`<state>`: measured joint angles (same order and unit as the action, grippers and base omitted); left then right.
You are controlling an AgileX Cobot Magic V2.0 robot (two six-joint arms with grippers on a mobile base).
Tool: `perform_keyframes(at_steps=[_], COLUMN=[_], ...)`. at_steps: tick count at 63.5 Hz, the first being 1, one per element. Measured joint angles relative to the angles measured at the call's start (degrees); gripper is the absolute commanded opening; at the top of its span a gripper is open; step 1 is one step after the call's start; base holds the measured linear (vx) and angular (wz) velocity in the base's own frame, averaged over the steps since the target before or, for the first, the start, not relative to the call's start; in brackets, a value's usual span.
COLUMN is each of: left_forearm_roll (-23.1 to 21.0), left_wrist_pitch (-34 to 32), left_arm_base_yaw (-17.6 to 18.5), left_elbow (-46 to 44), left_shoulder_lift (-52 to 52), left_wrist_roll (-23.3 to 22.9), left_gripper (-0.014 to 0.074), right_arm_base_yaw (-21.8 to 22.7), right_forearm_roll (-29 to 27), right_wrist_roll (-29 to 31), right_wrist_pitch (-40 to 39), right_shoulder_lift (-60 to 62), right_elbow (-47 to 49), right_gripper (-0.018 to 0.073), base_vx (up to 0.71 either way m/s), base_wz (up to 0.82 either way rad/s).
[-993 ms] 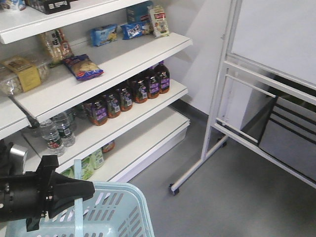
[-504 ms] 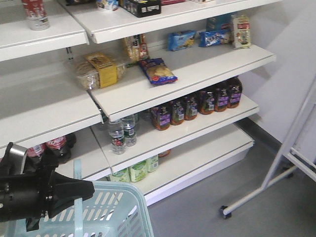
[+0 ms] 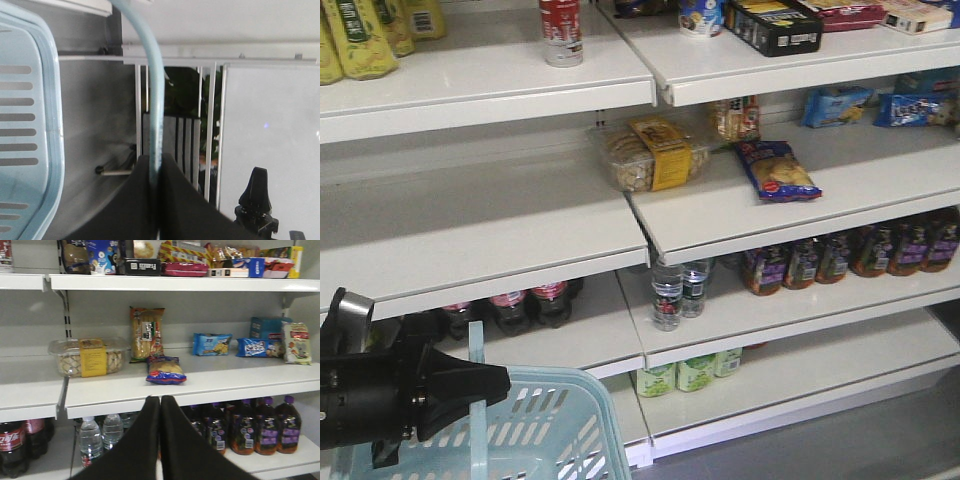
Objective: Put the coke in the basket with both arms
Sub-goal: 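Turn the base toward the white drink shelves holding the basket, then drive up to the shelf with the red Coca-Cola bottle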
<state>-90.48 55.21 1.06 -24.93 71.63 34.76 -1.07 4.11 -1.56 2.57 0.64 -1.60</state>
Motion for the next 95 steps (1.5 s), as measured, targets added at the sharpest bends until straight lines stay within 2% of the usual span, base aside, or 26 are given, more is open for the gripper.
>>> perform_keyframes(at_steps=[43, 95], left_forearm_roll=[0.00, 0.00], left_wrist_pitch=[0.00, 0.00], left_arm_base_yaw=[0.00, 0.00], left_elbow=[0.00, 0.00], left_shoulder_lift=[0.00, 0.00], left_wrist_roll=[0.00, 0.00], left_gripper=[-0.0006, -0.0006], right_arm_base_yaw=[0.00, 0.00], right_forearm_roll=[0.00, 0.00], right_wrist_roll=[0.00, 0.00], right_wrist_pitch=[0.00, 0.00], right_shoulder_lift=[0.00, 0.00], right_elbow=[0.00, 0.00], right_gripper=[-0.0010, -0.0010], base_vx=[0.07, 0.03], base_wz=[0.31, 0.05])
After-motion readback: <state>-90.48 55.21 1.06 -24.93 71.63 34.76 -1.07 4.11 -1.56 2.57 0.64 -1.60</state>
